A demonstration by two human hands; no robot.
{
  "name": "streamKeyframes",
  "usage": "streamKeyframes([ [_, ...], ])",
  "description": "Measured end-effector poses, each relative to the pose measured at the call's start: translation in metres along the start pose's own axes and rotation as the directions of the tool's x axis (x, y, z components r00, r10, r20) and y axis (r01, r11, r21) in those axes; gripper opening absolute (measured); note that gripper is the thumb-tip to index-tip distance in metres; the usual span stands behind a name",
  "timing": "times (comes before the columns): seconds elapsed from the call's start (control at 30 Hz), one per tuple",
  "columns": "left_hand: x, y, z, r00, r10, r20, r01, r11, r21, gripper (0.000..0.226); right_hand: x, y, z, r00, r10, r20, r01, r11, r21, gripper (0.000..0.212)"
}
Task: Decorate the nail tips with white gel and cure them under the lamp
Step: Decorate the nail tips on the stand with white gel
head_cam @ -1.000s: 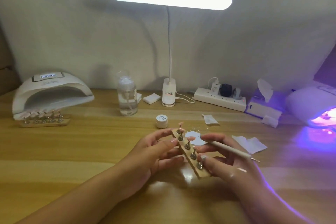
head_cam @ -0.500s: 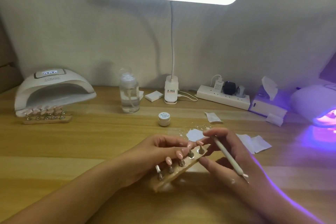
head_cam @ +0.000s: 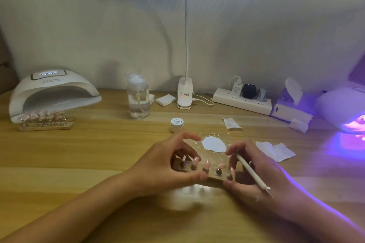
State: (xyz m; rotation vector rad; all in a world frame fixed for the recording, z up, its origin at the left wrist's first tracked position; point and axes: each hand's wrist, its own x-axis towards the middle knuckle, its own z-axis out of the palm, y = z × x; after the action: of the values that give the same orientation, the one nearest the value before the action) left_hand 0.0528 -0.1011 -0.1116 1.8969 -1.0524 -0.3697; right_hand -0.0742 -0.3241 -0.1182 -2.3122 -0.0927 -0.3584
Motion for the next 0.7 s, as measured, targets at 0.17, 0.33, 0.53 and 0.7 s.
streamKeyframes([
  [0.17, 0.0, -0.003, 0.012, 0.985, 0.156, -0.077, -0.142, 0.976, 0.166, 0.057, 0.0, -0.001, 0.006, 0.998, -0.007, -0.067, 0.009, 0.999, 0.032, 0.049],
  [0.33, 0.001, -0.003, 0.014, 0.978, 0.202, -0.061, -0.187, 0.964, 0.188, 0.055, -0.003, -0.004, 0.021, 0.979, -0.08, -0.188, 0.071, 0.996, -0.052, 0.044],
  [0.53, 0.001, -0.004, 0.015, 0.979, 0.197, -0.045, -0.181, 0.954, 0.24, 0.053, -0.003, -0.004, 0.021, 0.979, -0.112, -0.173, 0.107, 0.994, -0.039, 0.036],
  [0.7, 0.0, -0.004, 0.015, 0.982, 0.179, -0.056, -0.158, 0.951, 0.266, 0.051, -0.003, -0.002, 0.022, 0.987, -0.106, -0.122, 0.106, 0.994, -0.005, 0.043],
])
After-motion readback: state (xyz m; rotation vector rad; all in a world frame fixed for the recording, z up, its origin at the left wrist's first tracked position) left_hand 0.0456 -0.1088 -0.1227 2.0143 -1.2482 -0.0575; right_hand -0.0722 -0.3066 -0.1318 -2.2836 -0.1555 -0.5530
